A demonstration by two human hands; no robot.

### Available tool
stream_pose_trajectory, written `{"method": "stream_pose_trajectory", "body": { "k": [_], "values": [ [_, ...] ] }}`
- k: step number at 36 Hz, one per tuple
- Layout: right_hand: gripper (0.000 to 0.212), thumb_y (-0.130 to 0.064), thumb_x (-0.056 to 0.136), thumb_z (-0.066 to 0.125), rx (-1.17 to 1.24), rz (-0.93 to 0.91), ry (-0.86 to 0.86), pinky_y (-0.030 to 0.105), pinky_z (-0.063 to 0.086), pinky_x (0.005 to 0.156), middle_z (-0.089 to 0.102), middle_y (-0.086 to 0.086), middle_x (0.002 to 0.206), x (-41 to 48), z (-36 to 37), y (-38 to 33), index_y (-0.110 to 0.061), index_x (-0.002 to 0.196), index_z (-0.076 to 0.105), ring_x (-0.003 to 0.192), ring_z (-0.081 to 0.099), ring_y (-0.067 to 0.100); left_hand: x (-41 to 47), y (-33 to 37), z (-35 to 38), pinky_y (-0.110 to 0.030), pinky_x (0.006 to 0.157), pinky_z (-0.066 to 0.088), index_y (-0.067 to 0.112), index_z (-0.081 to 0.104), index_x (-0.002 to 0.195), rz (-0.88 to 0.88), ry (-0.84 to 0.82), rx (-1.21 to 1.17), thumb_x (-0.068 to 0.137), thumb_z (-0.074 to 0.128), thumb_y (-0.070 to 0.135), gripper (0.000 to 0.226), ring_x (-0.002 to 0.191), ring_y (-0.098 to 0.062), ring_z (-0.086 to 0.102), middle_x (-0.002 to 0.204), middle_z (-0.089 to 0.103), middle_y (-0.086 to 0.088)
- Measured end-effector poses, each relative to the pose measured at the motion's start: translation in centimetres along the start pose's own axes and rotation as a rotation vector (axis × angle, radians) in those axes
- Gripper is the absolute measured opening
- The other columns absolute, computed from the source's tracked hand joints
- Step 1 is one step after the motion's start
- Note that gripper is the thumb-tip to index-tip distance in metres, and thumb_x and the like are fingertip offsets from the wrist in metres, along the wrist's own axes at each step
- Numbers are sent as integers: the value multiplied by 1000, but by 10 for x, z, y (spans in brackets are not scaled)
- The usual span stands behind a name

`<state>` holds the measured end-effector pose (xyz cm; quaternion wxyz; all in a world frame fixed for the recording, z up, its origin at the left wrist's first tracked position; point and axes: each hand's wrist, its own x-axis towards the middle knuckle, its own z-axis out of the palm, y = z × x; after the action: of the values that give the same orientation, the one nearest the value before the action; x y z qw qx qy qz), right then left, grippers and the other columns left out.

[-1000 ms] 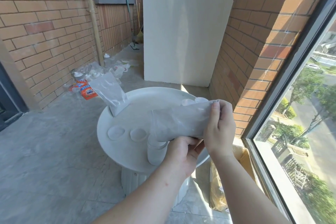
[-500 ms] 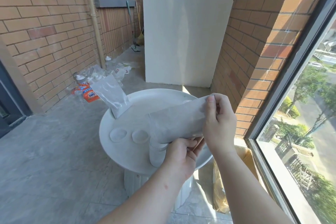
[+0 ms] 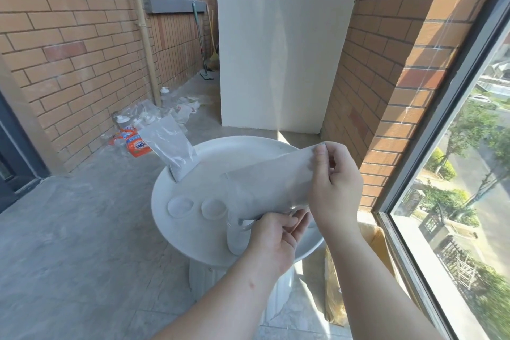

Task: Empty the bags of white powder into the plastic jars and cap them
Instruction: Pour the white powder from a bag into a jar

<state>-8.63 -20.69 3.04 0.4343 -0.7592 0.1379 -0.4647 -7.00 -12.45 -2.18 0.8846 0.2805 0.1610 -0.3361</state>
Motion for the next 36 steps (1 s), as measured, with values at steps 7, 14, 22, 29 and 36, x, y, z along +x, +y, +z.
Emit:
{"method": "stream_pose_trajectory", "body": {
  "k": [7, 14, 22, 29, 36],
  "values": [
    [19, -22, 105, 48, -20, -2, -14, 31, 44, 72, 64, -4, 82, -1, 0, 5, -18, 92, 62, 82, 58, 15, 3, 3, -1, -37, 74, 62, -7, 65, 90, 7, 10, -3, 85, 35, -26, 36, 72, -27, 73, 79, 72, -19],
    [20, -23, 105, 48, -35, -32, -33, 29, 45, 72, 63, -5, 84, -2, 1, 5, -17, 92, 62, 82, 58, 14, 5, 3, -1, -34, 66, 63, -7, 64, 91, 2, 13, -9, 86, 36, -25, 34, 62, -25, 74, 72, 72, -17],
    [21, -24, 104, 48, -56, -47, -20, 32, 44, 73, 62, -7, 83, -1, 2, 7, -15, 92, 63, 82, 56, 14, 8, 2, -1, -34, 67, 63, -7, 66, 91, 12, 15, -29, 84, 36, -26, 36, 72, -26, 73, 79, 73, -17],
    [24, -27, 102, 45, -51, -60, -1, 31, 44, 73, 61, -8, 83, -3, 3, 4, -15, 91, 62, 81, 55, 12, 1, 1, 3, -32, 66, 63, -7, 66, 90, 11, -9, -41, 84, 35, -26, 37, 66, -24, 74, 78, 74, -16],
    [26, -29, 102, 45, -60, -69, 14, 34, 46, 75, 62, -7, 85, -3, 4, 5, -13, 93, 64, 84, 56, 13, -3, 0, 5, -33, 73, 62, -7, 66, 90, 13, -9, -47, 85, 35, -26, 38, 67, -24, 74, 79, 74, -16]
  ]
}}
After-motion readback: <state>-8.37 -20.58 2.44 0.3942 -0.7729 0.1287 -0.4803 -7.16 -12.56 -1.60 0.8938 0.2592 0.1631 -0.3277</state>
